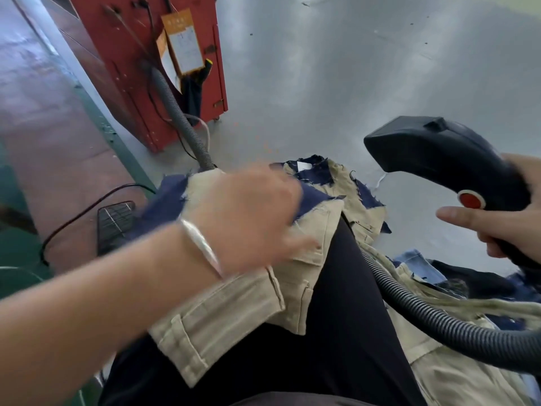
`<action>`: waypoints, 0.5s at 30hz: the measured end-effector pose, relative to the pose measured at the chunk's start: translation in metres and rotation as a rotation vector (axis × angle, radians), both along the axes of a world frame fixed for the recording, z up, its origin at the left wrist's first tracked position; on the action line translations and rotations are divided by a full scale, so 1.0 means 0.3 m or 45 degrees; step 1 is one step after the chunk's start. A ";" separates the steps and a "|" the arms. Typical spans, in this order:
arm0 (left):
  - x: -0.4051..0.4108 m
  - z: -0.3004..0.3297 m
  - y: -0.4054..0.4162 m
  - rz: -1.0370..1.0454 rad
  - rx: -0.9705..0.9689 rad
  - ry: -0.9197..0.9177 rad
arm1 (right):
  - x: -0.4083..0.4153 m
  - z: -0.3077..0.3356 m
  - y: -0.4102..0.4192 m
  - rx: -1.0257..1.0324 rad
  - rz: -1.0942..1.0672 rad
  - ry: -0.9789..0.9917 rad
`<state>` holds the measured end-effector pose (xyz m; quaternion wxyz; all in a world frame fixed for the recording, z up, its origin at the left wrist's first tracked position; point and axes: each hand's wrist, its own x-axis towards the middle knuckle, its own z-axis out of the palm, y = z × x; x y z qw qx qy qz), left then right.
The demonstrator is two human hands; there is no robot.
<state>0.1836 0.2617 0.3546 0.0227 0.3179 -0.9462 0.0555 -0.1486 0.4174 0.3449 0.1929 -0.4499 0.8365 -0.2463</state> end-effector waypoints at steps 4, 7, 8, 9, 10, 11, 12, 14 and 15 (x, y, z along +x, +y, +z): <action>-0.062 -0.150 0.187 -0.153 0.359 -0.240 | 0.004 0.012 -0.005 -0.012 0.012 -0.008; -0.069 -0.202 0.152 -0.080 0.466 -0.276 | -0.003 0.021 0.005 -0.011 0.008 -0.003; -0.072 -0.204 0.147 -0.051 0.552 -0.273 | -0.002 0.025 0.008 -0.007 0.017 0.003; -0.078 -0.199 0.146 -0.003 0.694 -0.245 | 0.003 0.032 0.009 -0.006 0.024 0.003; -0.088 -0.193 0.155 0.068 0.903 -0.153 | 0.007 0.040 0.011 -0.008 0.021 0.006; -0.105 -0.181 0.172 0.169 1.150 -0.003 | 0.011 0.051 0.012 -0.008 0.018 0.014; -0.128 -0.167 0.187 0.291 1.452 0.231 | 0.021 0.064 0.013 -0.006 0.018 0.017; -0.207 -0.137 0.211 0.492 2.059 0.746 | 0.049 0.092 0.013 0.012 0.034 -0.002; -0.255 -0.136 0.220 0.531 2.240 0.893 | 0.069 0.108 0.013 0.026 0.048 -0.006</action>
